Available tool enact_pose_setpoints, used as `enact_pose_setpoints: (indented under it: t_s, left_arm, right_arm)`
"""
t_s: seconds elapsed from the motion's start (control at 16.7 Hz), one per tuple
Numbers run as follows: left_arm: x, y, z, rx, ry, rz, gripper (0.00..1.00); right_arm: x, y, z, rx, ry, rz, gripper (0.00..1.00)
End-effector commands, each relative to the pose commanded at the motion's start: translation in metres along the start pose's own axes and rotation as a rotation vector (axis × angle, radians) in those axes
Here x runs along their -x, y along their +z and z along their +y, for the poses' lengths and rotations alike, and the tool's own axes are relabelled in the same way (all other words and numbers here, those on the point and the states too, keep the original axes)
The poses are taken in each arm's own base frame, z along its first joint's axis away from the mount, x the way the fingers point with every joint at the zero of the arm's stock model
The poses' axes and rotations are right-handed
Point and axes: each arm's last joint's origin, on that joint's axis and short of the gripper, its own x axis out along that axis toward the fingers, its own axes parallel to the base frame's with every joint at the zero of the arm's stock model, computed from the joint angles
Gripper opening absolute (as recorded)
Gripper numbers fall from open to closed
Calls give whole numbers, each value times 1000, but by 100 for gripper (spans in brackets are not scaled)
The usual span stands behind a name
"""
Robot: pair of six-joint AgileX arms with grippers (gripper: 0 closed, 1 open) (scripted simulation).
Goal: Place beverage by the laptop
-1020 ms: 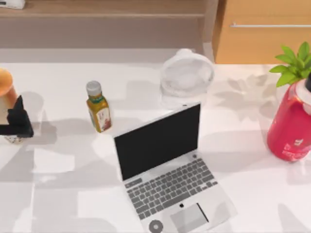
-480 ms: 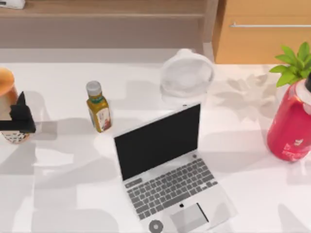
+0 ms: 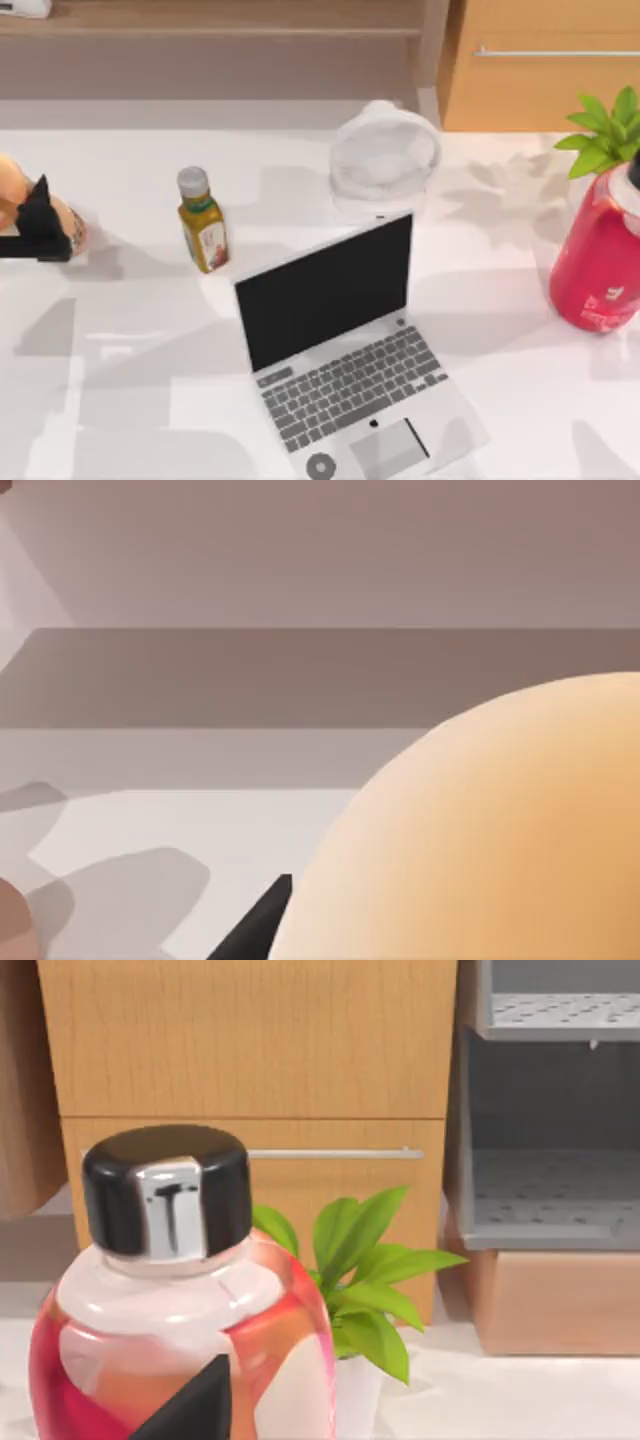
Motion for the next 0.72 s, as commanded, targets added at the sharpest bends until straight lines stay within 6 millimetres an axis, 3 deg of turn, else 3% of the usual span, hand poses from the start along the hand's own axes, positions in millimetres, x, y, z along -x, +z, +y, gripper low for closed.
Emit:
enact_pose_setpoints:
  t_s: [0.18,0.72]
  left_arm:
    - [0,0,0,0,0,0,2]
    - [-1,6,-2,-5,-6,-27,0]
  right_arm:
    - [0,0,0,0,0,0,100]
    - [0,0,0,0,0,0,100]
